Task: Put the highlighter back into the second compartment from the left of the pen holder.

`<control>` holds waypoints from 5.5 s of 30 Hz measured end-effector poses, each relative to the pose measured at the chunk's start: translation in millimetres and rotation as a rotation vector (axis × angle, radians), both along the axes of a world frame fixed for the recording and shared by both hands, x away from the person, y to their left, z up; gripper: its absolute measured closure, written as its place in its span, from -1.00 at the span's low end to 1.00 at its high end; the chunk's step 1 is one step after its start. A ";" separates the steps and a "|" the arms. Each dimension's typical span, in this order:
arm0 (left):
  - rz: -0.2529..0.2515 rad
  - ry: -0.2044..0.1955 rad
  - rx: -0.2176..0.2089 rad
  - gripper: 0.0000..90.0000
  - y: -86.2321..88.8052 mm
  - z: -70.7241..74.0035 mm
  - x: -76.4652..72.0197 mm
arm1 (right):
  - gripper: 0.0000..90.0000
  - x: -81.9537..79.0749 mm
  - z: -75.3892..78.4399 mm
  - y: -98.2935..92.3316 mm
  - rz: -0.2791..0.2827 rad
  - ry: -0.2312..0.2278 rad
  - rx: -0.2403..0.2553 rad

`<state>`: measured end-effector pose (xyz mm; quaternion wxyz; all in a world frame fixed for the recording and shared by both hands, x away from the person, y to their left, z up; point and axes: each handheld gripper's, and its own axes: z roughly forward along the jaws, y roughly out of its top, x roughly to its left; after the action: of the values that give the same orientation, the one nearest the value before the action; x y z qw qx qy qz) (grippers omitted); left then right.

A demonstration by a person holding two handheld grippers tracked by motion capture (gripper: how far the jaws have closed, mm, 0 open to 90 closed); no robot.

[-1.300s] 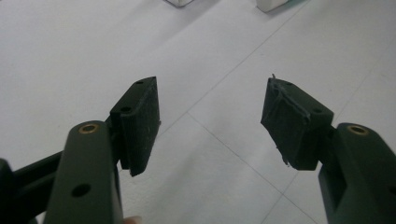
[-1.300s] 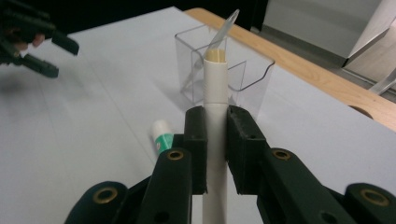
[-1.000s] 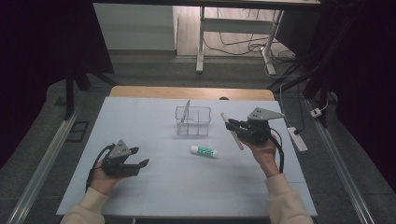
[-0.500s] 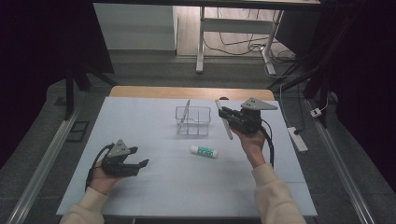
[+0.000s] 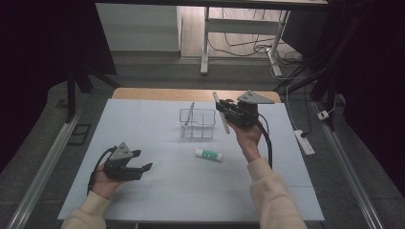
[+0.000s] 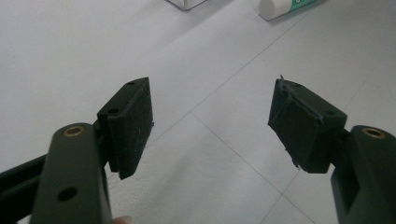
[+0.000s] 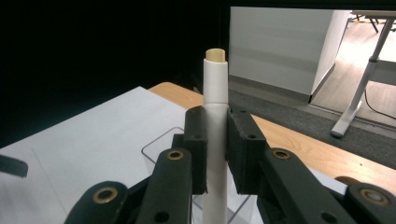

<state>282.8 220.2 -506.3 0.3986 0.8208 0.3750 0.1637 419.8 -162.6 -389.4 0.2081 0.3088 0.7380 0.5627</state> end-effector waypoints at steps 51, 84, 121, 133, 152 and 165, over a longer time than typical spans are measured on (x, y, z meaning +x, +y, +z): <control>-0.004 0.000 -0.008 -0.34 0.6 0.5 0.9 | 0.73 59.0 3.5 37.6 -0.042 -0.021 0.109; -0.006 0.007 -0.006 -0.34 1.2 -1.2 2.6 | 0.72 75.5 -39.4 77.7 -0.025 0.025 0.138; 0.008 0.000 -0.004 -0.34 3.5 -0.2 1.4 | 0.18 48.1 -47.6 21.9 0.033 0.074 -0.047; 0.009 -0.003 0.000 -0.34 4.1 0.3 0.5 | 0.15 37.8 -49.6 14.4 0.076 0.083 -0.098; 0.004 0.001 0.005 -0.34 3.4 0.0 0.5 | 0.04 21.4 -40.1 -1.4 0.182 0.174 -0.234; 0.004 0.001 0.004 -0.34 3.6 0.0 0.3 | 0.03 18.5 -40.1 6.9 0.271 0.229 -0.340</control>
<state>283.2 223.8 -506.3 0.3963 0.8209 0.3768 0.1648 438.2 -155.6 -429.5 0.0945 0.2292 0.8755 0.4147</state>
